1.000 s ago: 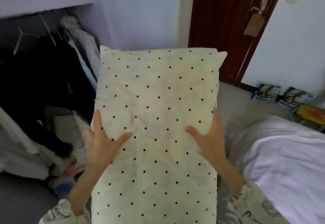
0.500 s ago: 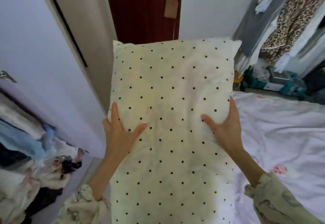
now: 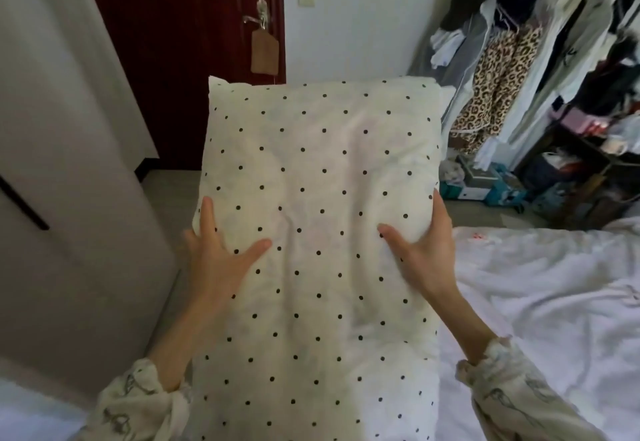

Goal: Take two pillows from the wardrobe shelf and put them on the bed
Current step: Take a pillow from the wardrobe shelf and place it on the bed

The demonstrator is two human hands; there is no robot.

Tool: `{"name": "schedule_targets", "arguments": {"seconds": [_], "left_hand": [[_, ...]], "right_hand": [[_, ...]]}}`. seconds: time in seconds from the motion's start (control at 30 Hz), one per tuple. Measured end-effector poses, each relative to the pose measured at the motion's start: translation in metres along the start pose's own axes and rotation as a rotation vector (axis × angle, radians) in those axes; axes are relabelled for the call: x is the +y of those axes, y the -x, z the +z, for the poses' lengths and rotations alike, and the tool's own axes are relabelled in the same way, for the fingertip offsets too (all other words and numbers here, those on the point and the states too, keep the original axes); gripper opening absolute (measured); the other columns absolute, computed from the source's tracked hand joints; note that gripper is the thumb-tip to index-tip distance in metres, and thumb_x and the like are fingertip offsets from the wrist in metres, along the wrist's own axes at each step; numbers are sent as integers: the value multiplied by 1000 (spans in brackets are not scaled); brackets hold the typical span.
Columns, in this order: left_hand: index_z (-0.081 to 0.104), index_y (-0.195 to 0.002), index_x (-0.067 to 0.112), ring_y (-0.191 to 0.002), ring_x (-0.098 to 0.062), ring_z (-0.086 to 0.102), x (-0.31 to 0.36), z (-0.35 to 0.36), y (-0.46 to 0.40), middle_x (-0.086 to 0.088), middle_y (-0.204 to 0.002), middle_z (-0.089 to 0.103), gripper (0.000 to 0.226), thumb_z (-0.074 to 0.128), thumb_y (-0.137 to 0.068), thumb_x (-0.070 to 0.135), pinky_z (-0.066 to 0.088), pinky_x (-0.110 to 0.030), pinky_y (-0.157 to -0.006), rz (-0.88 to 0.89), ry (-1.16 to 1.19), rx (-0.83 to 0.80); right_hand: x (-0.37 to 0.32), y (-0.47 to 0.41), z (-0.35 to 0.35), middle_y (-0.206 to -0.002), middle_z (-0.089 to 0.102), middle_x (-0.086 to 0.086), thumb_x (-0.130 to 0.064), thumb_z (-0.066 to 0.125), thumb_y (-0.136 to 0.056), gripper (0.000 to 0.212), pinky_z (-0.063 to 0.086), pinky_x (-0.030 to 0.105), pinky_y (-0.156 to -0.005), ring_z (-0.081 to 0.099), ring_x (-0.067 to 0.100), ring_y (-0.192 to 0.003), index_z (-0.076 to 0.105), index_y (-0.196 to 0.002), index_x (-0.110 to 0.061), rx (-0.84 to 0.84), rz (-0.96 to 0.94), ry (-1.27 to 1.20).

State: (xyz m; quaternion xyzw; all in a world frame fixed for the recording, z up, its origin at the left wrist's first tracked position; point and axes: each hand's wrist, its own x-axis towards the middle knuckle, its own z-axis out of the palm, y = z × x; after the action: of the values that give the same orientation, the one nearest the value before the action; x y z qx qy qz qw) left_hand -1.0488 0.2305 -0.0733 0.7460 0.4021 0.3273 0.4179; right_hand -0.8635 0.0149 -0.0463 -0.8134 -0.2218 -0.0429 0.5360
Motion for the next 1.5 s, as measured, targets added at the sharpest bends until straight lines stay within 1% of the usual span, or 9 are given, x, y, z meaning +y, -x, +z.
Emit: {"name": "schedule_targets", "arguments": {"seconds": [0.2, 0.33, 0.43, 0.57, 0.63, 0.8, 1.0, 1.3, 1.5], "left_hand": [[3, -135, 56, -106, -12, 33, 28, 39, -130, 8, -123, 21, 111, 77, -52, 61, 35, -34, -88, 130, -9, -65], [3, -135, 56, -106, -11, 33, 39, 79, -206, 11, -120, 19, 111, 74, -51, 65, 34, -33, -87, 160, 14, -112], [4, -136, 54, -112, -12, 33, 43, 113, -262, 4, -132, 22, 111, 74, -51, 65, 35, -33, -91, 172, 25, -134], [4, -138, 48, -103, -14, 37, 56, 163, -348, 6, -120, 21, 110, 76, -55, 59, 37, -32, -86, 204, -2, -165], [5, -140, 46, -105, -14, 34, 69, 185, -391, 2, -125, 22, 109, 78, -59, 53, 36, -34, -89, 210, -14, -174], [4, -140, 46, -108, -13, 31, 99, 223, -488, 0, -132, 22, 109, 77, -59, 54, 33, -34, -92, 242, -18, -179], [5, -139, 47, -109, -10, 31, 117, 289, -586, 9, -120, 17, 111, 79, -56, 55, 32, -31, -93, 283, 40, -234], [8, -137, 51, -110, -11, 32, 142, 455, -719, 6, -126, 20, 108, 79, -57, 54, 30, -30, -95, 348, 101, -573], [8, -138, 50, -109, -9, 33, 190, 565, -769, 12, -119, 17, 105, 77, -59, 57, 29, -28, -93, 451, 133, -819]], "right_hand": [[-2, -88, 42, -135, 41, -2, -41, 78, -64, 94, 36, 46, -104, 39, 15, -125, 26, -142, -27, 94, 39, -17], [3, -154, 63, -134, 42, -2, -42, 77, -64, 93, 38, 45, -103, 41, 14, -122, 27, -141, -28, 150, 46, -3], [14, -210, 83, -133, 43, -5, -47, 76, -62, 94, 39, 43, -102, 43, 13, -121, 26, -141, -31, 180, 62, 3], [32, -296, 115, -128, 40, -13, -51, 75, -62, 96, 36, 33, -100, 40, 3, -116, 25, -141, -32, 222, 61, -21], [35, -341, 129, -130, 41, -10, -50, 76, -62, 95, 37, 32, -99, 39, 1, -112, 26, -141, -33, 230, 51, -32], [35, -442, 158, -142, 37, -4, -51, 75, -62, 97, 36, 43, -105, 37, 15, -129, 25, -142, -30, 253, 42, -27], [51, -531, 181, -141, 38, -5, -53, 74, -62, 98, 37, 40, -103, 38, 14, -128, 23, -142, -32, 316, 68, -5], [114, -639, 197, -140, 38, -7, -59, 73, -62, 99, 37, 38, -100, 40, 14, -126, 19, -142, -37, 577, 268, 110], [141, -683, 181, -128, 38, -13, -59, 74, -60, 100, 34, 28, -91, 36, -1, -106, 20, -141, -39, 795, 395, 157]]}}
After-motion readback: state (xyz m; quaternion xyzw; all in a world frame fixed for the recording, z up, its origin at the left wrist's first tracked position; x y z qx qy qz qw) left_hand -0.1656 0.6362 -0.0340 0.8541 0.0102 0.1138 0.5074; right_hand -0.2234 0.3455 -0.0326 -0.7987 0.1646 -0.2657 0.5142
